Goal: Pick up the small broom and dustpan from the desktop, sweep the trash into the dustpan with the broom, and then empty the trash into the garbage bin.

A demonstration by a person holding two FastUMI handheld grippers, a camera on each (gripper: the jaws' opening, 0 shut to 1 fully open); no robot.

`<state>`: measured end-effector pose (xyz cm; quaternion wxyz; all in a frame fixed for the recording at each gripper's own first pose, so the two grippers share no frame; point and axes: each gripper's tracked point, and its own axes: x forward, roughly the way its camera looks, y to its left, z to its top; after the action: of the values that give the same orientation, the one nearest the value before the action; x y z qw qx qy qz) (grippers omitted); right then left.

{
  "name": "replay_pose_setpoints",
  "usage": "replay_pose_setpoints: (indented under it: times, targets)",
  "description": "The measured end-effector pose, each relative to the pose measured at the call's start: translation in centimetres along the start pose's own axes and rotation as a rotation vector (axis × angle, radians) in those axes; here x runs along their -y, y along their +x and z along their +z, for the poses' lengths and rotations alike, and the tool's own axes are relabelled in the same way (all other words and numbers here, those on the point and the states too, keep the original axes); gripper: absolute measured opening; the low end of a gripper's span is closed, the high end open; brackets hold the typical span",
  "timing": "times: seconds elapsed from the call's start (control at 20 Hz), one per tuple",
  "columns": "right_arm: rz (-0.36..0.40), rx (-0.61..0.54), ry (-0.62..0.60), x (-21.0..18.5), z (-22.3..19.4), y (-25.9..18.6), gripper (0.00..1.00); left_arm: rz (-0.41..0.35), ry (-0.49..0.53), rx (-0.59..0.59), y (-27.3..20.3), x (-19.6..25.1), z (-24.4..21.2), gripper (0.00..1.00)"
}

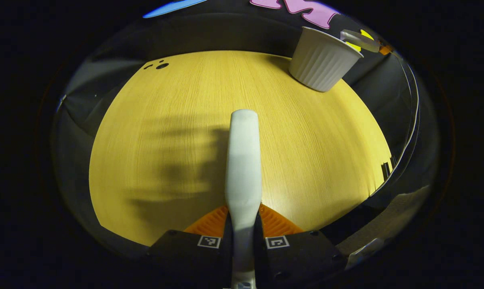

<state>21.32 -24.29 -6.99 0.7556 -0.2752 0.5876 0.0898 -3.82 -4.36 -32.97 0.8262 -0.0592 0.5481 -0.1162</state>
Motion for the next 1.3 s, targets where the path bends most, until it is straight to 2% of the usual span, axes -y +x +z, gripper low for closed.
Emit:
replay_pose_setpoints:
  times: [0.05, 0.1, 0.15, 0.25, 0.45, 0.55, 0.65, 0.7, 1.0, 1.25, 1.3]
  targets:
    - [0.013, 0.04, 0.026, -0.3, -0.4, -0.9, 0.36, 0.0, -0.003, 0.001, 0.0, 0.1, 0.2, 0.26]
    - [0.02, 0.076, 0.049, -0.6, -0.9, -1.6, 0.33, 0.0, -0.001, 0.001, 0.0, 0.1, 0.3, 0.27]
    - [0.023, 0.112, 0.067, -0.9, -1.5, -2.4, 0.36, 0.005, 0.003, 0.001, 0.1, 0.2, 0.5, 0.27]
    - [0.04, 0.179, 0.102, -2.3, -3.0, -3.9, 0.36, 0.012, 0.015, 0.003, 0.1, 0.2, 0.9, 0.27]
    - [0.108, 0.27, 0.153, -7.1, -6.5, -6.2, 0.36, 0.028, 0.028, 0.015, 0.0, 0.3, 2.0, 0.26]
    - [0.144, 0.288, 0.171, -10.0, -8.3, -5.9, 0.36, 0.036, 0.036, 0.02, 0.0, 0.3, 2.3, 0.26]
    - [0.177, 0.29, 0.184, -13.1, -10.0, -5.1, 0.39, 0.047, 0.051, 0.017, -0.1, 0.3, 2.4, 0.26]
    - [0.203, 0.289, 0.193, -15.0, -10.7, -4.4, 0.36, 0.052, 0.058, 0.016, -0.2, 0.3, 2.5, 0.26]
    - [0.352, 0.223, 0.257, -27.0, -13.8, 1.7, 0.36, 0.079, 0.082, 0.013, -0.2, 0.8, 2.4, 0.27]
    - [0.394, 0.148, 0.35, -35.3, -14.3, 7.8, 0.36, 0.102, 0.089, 0.01, 0.0, 1.1, 2.3, 0.27]
    - [0.399, 0.133, 0.361, -36.6, -14.1, 8.7, 0.33, 0.107, 0.088, 0.004, 0.2, 1.1, 2.1, 0.26]
